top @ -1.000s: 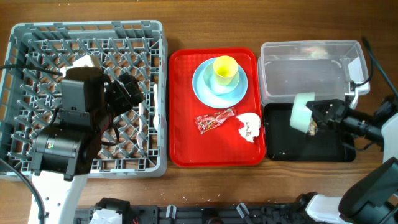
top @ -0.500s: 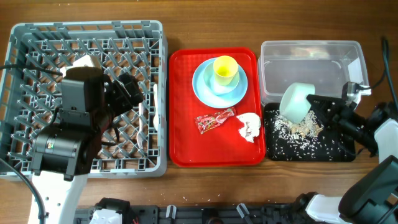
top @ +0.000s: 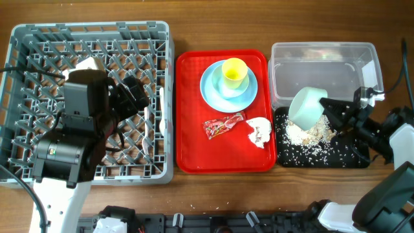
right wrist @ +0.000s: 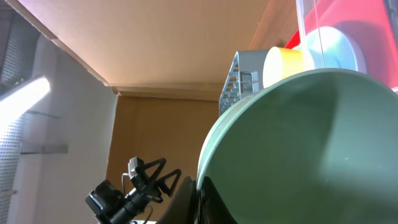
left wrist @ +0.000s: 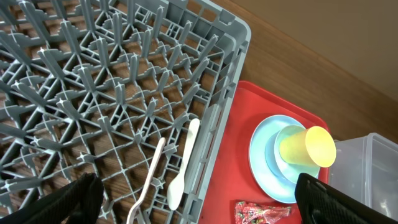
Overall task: Sort waste into correct bins and load items into the dishwasher rack
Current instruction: 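Tip the bowl with the right gripper to dump rice onto the black tray, then carry the empty bowl back and set it on the red tray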
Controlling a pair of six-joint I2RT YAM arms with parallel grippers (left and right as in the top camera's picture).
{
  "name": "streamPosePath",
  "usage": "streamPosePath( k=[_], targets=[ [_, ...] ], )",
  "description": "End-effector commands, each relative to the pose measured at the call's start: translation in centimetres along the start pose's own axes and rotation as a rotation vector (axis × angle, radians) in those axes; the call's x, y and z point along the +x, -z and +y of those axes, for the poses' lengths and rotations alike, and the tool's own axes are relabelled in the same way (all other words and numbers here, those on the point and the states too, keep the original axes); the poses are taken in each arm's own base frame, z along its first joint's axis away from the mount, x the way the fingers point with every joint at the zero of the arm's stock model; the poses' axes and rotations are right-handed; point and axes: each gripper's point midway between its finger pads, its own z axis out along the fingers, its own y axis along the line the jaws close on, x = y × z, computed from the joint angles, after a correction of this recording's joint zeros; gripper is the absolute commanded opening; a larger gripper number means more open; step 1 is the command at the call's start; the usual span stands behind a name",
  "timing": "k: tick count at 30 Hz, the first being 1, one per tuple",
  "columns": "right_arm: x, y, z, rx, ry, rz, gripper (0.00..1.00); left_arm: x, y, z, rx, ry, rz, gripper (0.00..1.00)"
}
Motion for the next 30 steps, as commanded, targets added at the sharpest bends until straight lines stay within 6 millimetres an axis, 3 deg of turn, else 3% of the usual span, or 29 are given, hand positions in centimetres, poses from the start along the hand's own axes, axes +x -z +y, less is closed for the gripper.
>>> streamPosePath(
  k=[1,10,12,15,20,26,30],
  targets=[
    [0.1,0.1,1.5,-0.063,-0.06,-0.014,0.04,-0.4,0.2,0.1,-0.005,0.006,-0.015,1.0],
    [0.6,0.1,1.5,-0.058,-0.148,-0.014,0.04,-0.4,0.2,0.1,-0.005,0.006,-0.015,1.0],
    [0.4,0.1,1.3,-0.048,-0.077,-0.012,0.04,-0.4,0.2,0.2,-0.005,0.006,-0.015,1.0],
    [0.3,0.1,1.0,-0.024,-0.103,-0.007,0.04,-0.4,0.2,0.2,-0.005,0.006,-0.015,1.0],
    [-0.6,0.3,-0.8,0.31,-0.036,0.025,0.04,-0.4,0.2,0.2,-0.005,0.006,-0.015,1.0],
    [-1.2,-0.4,2.6,0.598,0.144,0.004,0.04,-0.4,0.2,0.2,-0.005,0.006,-0.015,1.0],
    [0.5,-2.1,4.4,0.804,0.313,-0.017,0.04,-0.4,0.2,0.1,-0.005,0.006,-0.015,1.0]
  ],
)
